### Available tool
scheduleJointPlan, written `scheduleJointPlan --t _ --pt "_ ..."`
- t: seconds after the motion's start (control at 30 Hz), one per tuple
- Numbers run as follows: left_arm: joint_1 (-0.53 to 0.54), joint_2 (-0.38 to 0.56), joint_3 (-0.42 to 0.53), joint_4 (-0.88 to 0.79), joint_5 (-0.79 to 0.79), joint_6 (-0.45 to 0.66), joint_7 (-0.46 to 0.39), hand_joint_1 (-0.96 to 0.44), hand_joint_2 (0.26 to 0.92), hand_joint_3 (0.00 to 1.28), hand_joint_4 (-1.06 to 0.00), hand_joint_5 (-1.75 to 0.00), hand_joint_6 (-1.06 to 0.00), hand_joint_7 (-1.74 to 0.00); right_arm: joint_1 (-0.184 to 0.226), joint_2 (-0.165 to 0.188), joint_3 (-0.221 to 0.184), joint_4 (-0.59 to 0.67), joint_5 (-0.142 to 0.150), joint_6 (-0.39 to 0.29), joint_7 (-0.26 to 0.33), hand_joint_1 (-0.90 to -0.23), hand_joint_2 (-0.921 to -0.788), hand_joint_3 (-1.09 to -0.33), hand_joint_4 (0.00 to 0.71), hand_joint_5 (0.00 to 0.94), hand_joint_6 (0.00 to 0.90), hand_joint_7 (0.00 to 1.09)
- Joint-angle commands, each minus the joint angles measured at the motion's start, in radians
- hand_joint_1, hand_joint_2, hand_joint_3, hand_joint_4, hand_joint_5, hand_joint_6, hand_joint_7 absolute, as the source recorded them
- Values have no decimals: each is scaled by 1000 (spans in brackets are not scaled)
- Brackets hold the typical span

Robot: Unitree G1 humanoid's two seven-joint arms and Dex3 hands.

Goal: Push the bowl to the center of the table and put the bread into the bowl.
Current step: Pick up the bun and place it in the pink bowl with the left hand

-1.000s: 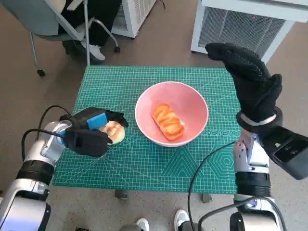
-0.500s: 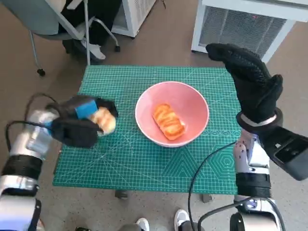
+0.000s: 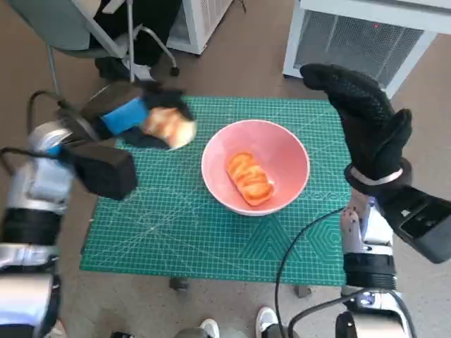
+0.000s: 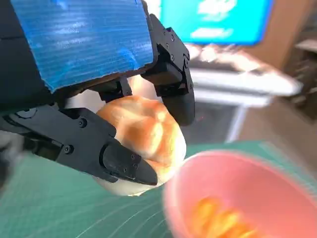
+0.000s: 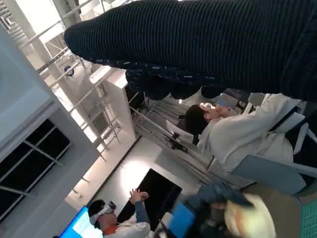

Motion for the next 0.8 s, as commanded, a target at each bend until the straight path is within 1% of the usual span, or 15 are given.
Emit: scheduleJointPlan --t 0.03,0.1,0.13,0.23,0.27,0.3,0.33,0.37,0.4,0.43,0.5,0.53,0.6,0.67,0.8 --pt "-49 -49 -45 13 15 -42 -16 -1 920 105 -623 -1162 -606 -1260 15 2 -1 11 -8 -3 -4 -593 -921 -801 192 94 -1 723" --pt "-61 -68 -57 24 11 -41 -31 -2 921 137 -589 -1201 -566 -1295 16 2 -2 13 -8 -5 -4 -597 -921 -800 191 97 -1 723" --pt "-65 -76 -62 29 10 -40 -36 -2 921 177 -546 -1244 -518 -1344 16 2 -2 14 -9 -7 -4 -598 -921 -799 191 99 -1 724" --pt "-74 -101 -80 37 25 -42 -33 -1 921 250 -451 -1333 -447 -1423 18 1 -2 12 -10 -10 -6 -599 -921 -798 192 103 -1 724" --pt "-75 -106 -84 37 32 -44 -28 -15 896 253 -411 -1201 -410 -1304 19 1 -2 11 -11 -10 -6 -599 -921 -799 193 106 -1 725" --pt "-77 -114 -92 42 45 -51 -17 -38 874 212 -440 -870 -423 -1019 20 0 -2 9 -11 -11 -7 -599 -921 -799 193 108 -1 725" --pt "-78 -119 -97 46 54 -57 -9 -52 870 183 -452 -712 -433 -887 21 0 -2 7 -12 -11 -7 -599 -921 -799 192 109 -1 725" --pt "-80 -126 -104 53 66 -64 1 -72 871 128 -480 -464 -460 -669 22 -1 -2 5 -12 -11 -8 -599 -921 -799 192 110 -1 725" --pt "-81 -130 -109 58 75 -69 8 -101 870 89 -477 -297 -468 -512 23 -1 -1 3 -12 -11 -8 -599 -921 -800 191 112 -1 725" --pt "-82 -135 -115 59 84 -67 12 -120 872 60 -475 -190 -482 -395 24 -1 -2 0 -11 -9 -9 -599 -921 -801 190 114 -1 726" --pt "-82 -143 -123 63 98 -63 14 -155 872 34 -443 -97 -479 -281 27 -2 -1 -7 -11 -6 -12 -594 -921 -804 187 118 -1 727" --pt "-82 -146 -127 65 103 -61 15 -165 872 28 -425 -77 -474 -253 29 -2 -1 -10 -11 -5 -13 -593 -921 -806 175 142 -1 730" --pt "-84 -153 -135 72 116 -60 16 -197 872 14 -372 -31 -455 -181 32 -2 0 -16 -10 -2 -14 -591 -921 -812 75 332 -1 737" --pt "-86 -156 -142 74 123 -56 12 -218 872 8 -332 -13 -438 -140 34 -3 0 -20 -8 1 -15 -590 -921 -815 30 419 -1 740" --pt "-92 -156 -150 83 130 -45 -1 -245 873 5 -269 -3 -403 -97 41 -5 1 -36 -9 11 -20 -589 -921 -817 7 464 -1 741"
